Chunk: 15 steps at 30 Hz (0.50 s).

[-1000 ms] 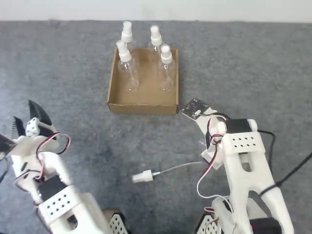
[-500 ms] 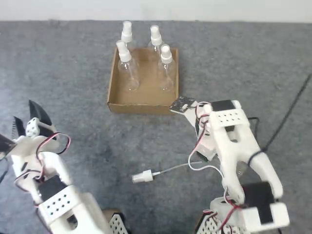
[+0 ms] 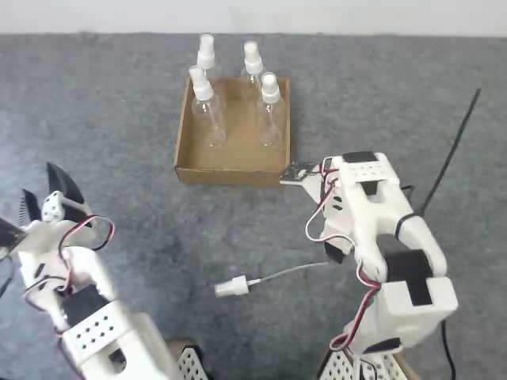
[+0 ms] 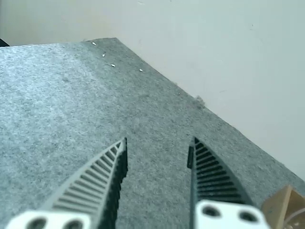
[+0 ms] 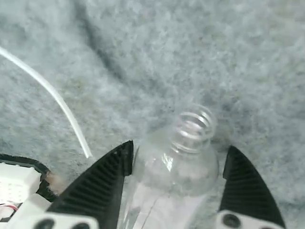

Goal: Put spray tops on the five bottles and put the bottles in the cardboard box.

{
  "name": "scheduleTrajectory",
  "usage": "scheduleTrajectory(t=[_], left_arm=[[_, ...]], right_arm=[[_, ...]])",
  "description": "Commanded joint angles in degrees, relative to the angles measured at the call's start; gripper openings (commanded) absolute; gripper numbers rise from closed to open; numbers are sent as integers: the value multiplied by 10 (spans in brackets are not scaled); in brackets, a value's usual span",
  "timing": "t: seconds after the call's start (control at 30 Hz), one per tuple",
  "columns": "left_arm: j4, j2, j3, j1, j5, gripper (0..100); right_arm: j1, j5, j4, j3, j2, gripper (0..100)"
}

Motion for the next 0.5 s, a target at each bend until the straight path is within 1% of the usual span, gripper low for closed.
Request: scheduleTrajectory(t=[0.0,0.3,0.37,0.47], left_arm=[[-19,-8,-11,3,4,195],[-19,-8,-11,3,4,195],[-19,-8,-11,3,4,195],[-19,-8,-11,3,4,195]], right_arm=[[11,11,3,-34,-5,182],[22,15,9,-34,-10,19],[23,15,12,-34,-22,6],[22,15,45,-34,-52,9]])
